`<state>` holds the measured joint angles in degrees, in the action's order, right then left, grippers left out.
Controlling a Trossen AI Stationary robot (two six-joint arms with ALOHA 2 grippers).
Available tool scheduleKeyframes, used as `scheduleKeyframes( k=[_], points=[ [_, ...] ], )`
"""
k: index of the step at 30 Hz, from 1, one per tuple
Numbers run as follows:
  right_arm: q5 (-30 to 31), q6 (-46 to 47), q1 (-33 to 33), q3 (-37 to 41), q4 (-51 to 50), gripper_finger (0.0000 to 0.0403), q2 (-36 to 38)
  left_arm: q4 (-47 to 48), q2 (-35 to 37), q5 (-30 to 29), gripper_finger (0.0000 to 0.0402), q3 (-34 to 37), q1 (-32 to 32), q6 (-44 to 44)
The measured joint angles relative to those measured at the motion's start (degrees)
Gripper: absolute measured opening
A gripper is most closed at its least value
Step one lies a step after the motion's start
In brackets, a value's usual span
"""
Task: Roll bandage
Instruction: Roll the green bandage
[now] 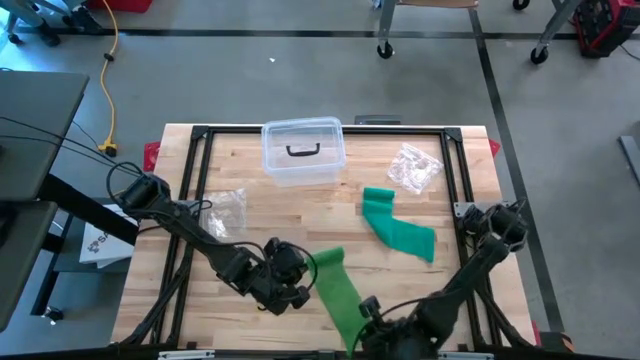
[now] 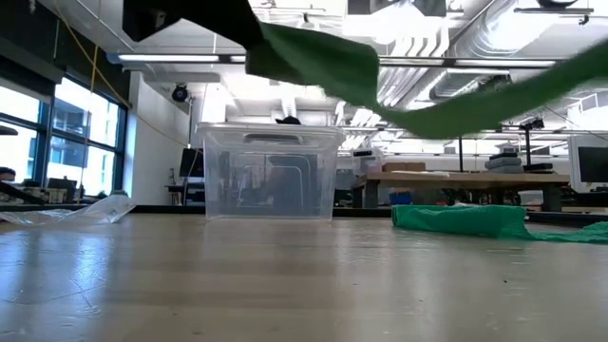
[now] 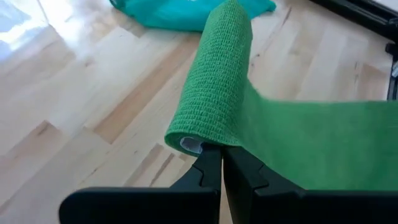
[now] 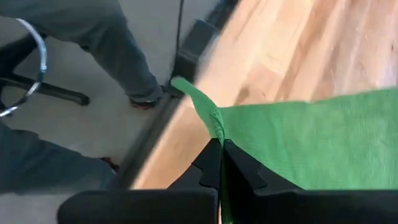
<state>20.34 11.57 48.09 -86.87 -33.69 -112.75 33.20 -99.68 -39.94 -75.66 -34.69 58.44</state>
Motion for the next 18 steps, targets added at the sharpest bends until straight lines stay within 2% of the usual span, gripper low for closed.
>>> scheduleKeyframes(
  k=[3,9,16,18],
  points=[
    [-0.8,1.3,-1.7,4.9,1.1,0.0000,0.0,0.4,0.0,-4.6,0.0000,0.0,-1.0,0.5],
    [-5.8,4.0,-4.6,15.0,14.8,0.0000,-0.1,0.0,0.0,-12.0,0.0000,0.0,-2.2,0.0],
    [-6.8,5.0,-6.7,15.1,16.2,0.0000,-0.1,2.4,0.2,-20.7,0.0000,0.0,-3.3,-0.1],
    [-7.4,5.1,-6.7,15.0,15.8,0.0000,-0.1,3.7,0.9,-21.5,0.0000,0.0,-3.4,0.9]
  ],
)
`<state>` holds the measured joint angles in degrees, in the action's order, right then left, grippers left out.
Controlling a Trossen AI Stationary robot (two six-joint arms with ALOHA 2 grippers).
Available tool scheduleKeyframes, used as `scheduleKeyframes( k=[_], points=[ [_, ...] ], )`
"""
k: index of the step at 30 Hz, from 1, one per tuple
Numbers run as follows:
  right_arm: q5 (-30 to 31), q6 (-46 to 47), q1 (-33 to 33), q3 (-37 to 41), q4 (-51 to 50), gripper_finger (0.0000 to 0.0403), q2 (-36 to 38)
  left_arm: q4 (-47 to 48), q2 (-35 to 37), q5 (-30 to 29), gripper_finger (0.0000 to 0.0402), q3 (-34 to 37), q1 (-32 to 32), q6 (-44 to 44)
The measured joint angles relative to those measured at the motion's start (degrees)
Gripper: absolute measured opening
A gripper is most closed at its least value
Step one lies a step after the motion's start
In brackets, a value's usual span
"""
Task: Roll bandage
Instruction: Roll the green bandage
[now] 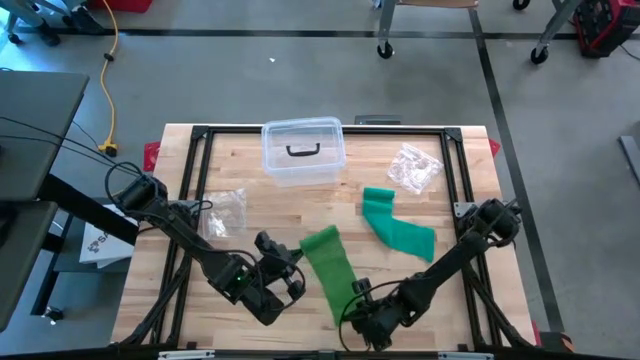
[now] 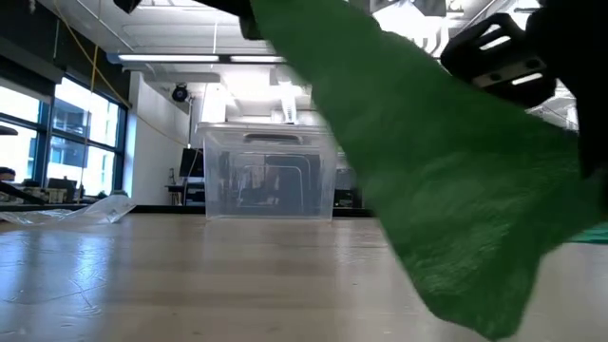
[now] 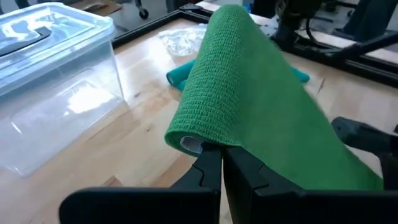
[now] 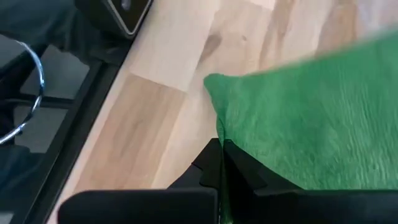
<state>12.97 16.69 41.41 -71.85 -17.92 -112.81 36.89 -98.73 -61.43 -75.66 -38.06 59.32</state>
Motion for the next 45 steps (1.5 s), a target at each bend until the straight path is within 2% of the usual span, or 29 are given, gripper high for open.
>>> scheduleKeyframes(
  k=[3,9,14,22,29,35,39,42,45],
  points=[
    [0.7,-0.1,0.4,0.0,-1.7,0.0000,0.0,0.3,1.8,0.1,0.0000,0.0,-0.2,0.4],
    [5.8,-1.2,0.3,0.0,-2.4,0.0000,0.0,-1.7,5.1,1.7,0.0000,0.0,-1.8,-0.5],
    [11.2,-1.3,-0.9,0.0,-4.6,0.0008,0.0,-7.5,6.8,2.1,0.0000,0.0,-3.5,-4.9],
    [16.9,-2.6,-5.8,0.0,-9.4,0.0076,0.0,-23.8,7.1,4.1,0.0000,0.0,-5.6,-18.8],
    [20.1,1.3,-6.9,0.0,-20.5,0.0145,2.4,-25.3,7.1,3.9,0.0000,0.0,-7.2,-19.7],
    [22.1,5.9,-3.6,0.0,-28.3,0.0198,10.0,-23.5,7.1,3.9,0.0000,0.0,-7.3,-17.5],
    [28.4,8.3,1.9,0.0,-30.9,0.0206,17.4,-21.9,7.1,3.9,0.0000,0.0,-7.2,-15.8],
    [34.1,7.5,7.1,0.0,-29.0,0.0206,22.9,-20.9,7.1,4.0,0.0000,0.0,-7.2,-14.2],
    [36.0,3.8,10.3,0.0,-22.4,0.0206,26.9,-20.5,6.8,5.1,0.0000,0.0,-6.5,-12.6]
  ],
)
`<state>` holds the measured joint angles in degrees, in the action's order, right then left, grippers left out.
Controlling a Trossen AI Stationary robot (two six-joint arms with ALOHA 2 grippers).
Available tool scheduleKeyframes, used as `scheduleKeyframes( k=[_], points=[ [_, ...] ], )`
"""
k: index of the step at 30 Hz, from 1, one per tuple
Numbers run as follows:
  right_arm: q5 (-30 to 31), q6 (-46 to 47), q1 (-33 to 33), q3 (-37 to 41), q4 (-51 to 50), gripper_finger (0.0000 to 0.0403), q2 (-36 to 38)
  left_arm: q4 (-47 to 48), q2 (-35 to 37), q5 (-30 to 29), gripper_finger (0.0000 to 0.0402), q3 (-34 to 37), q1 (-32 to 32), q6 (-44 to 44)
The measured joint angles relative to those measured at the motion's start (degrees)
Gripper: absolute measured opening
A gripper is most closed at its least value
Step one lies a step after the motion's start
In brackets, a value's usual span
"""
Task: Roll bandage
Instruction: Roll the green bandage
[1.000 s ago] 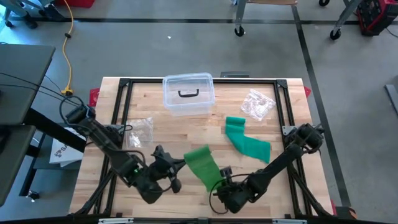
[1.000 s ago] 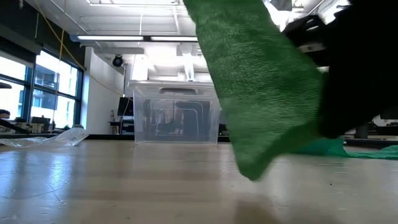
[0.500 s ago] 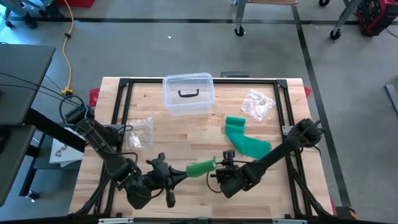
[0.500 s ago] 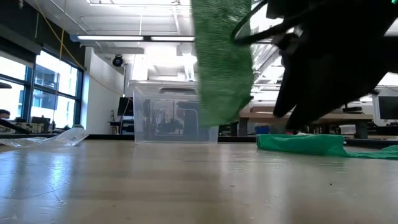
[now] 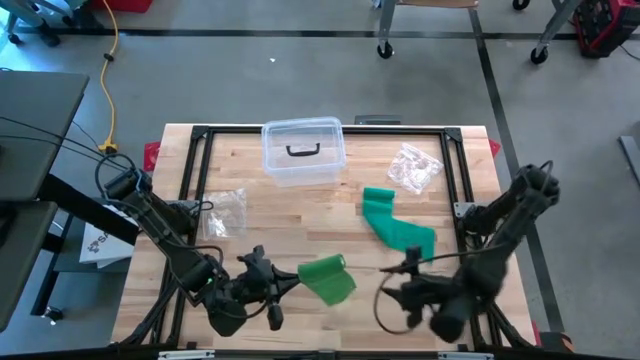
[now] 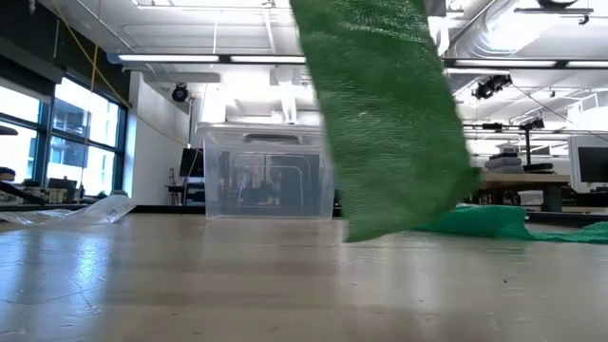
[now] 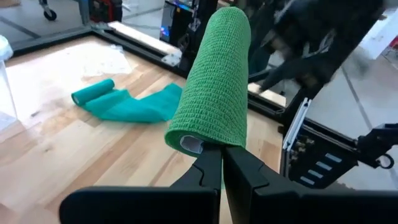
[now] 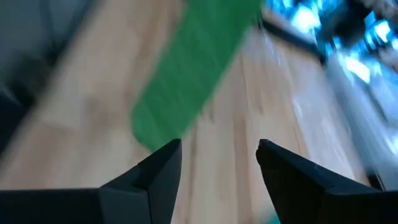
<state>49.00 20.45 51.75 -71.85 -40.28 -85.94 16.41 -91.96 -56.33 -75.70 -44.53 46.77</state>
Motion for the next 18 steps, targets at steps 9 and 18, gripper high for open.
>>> scheduleKeyframes(
  k=[9,18],
  points=[
    [-13.8,-20.1,-5.9,11.1,34.6,0.0192,5.4,0.3,-1.7,5.4,0.0000,0.0,2.7,0.7],
    [-13.4,-17.0,-12.5,19.6,54.7,0.0181,7.0,2.7,-1.8,6.2,0.0000,0.0,3.0,2.4]
  ],
)
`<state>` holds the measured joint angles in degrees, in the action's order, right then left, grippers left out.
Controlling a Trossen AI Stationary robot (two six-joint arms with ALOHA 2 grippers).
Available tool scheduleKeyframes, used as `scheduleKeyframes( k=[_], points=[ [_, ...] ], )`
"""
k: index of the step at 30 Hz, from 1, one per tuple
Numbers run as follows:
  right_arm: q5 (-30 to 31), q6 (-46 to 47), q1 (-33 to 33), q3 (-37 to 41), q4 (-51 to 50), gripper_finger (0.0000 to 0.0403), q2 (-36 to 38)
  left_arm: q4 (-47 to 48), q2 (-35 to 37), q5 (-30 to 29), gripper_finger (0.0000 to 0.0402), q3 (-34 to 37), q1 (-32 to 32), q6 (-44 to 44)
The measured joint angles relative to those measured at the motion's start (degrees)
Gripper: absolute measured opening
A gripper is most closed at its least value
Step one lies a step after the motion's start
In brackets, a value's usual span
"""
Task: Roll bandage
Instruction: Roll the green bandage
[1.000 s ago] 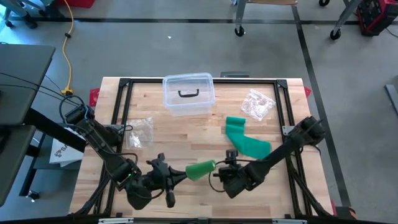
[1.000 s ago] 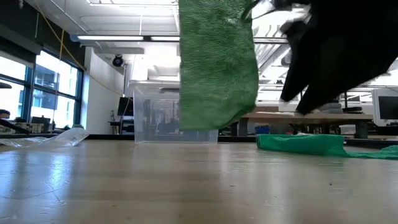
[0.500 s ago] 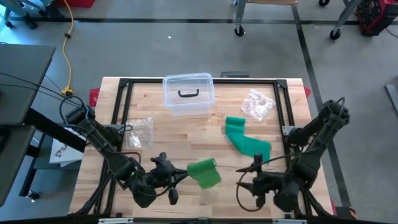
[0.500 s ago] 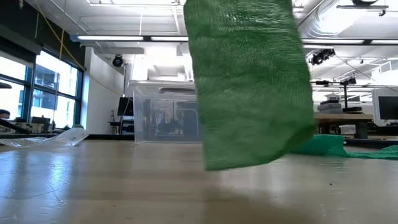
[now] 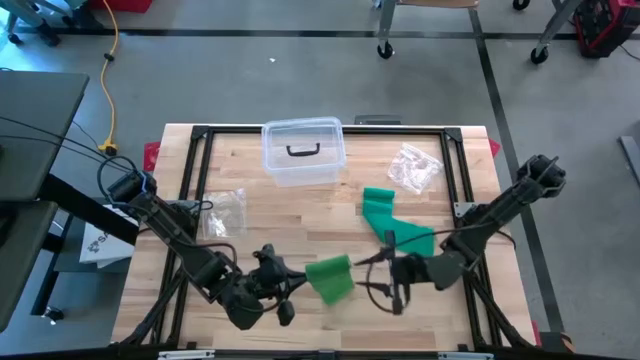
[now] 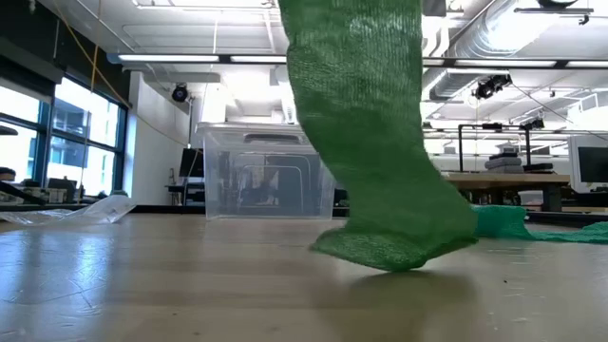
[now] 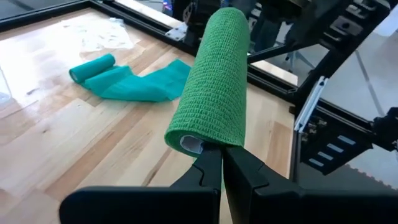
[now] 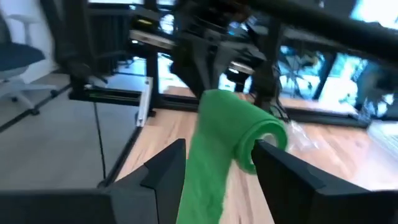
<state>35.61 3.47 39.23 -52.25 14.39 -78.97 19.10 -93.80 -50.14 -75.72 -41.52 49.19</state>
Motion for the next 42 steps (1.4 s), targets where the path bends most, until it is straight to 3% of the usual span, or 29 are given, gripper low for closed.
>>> scheduleKeyframes(
  k=[3,6,18,21,28,32,37,42],
  points=[
    [-4.4,3.5,-2.2,-0.1,0.9,0.0181,-0.4,0.3,0.0,0.0,0.0000,0.0,0.3,1.0],
    [-4.9,6.1,-4.1,-0.1,0.9,0.0181,-1.3,0.6,0.0,0.1,0.0000,0.0,0.5,1.2],
    [3.0,6.7,-5.1,-0.1,0.8,0.0175,-2.6,0.3,0.0,0.2,0.0000,0.0,0.7,1.7],
    [4.7,6.6,-5.1,-0.1,-0.1,0.0145,-2.6,0.3,0.0,0.2,0.0000,0.0,0.5,1.7],
    [3.0,5.3,-5.1,-0.1,-1.9,0.0012,-2.6,0.3,0.0,0.4,0.0000,0.0,0.5,1.7],
    [2.7,4.0,-4.6,-0.1,-1.7,0.0011,-2.5,0.3,0.0,0.7,0.0000,0.0,0.4,1.7],
    [-2.6,0.8,-4.2,-0.1,-1.7,0.0004,-2.2,0.4,0.0,2.1,0.0000,0.0,0.4,0.6],
    [-2.4,2.4,-4.2,-0.1,-9.8,0.0001,0.6,0.7,0.0,2.3,0.0000,0.0,0.0,0.2]
  ],
)
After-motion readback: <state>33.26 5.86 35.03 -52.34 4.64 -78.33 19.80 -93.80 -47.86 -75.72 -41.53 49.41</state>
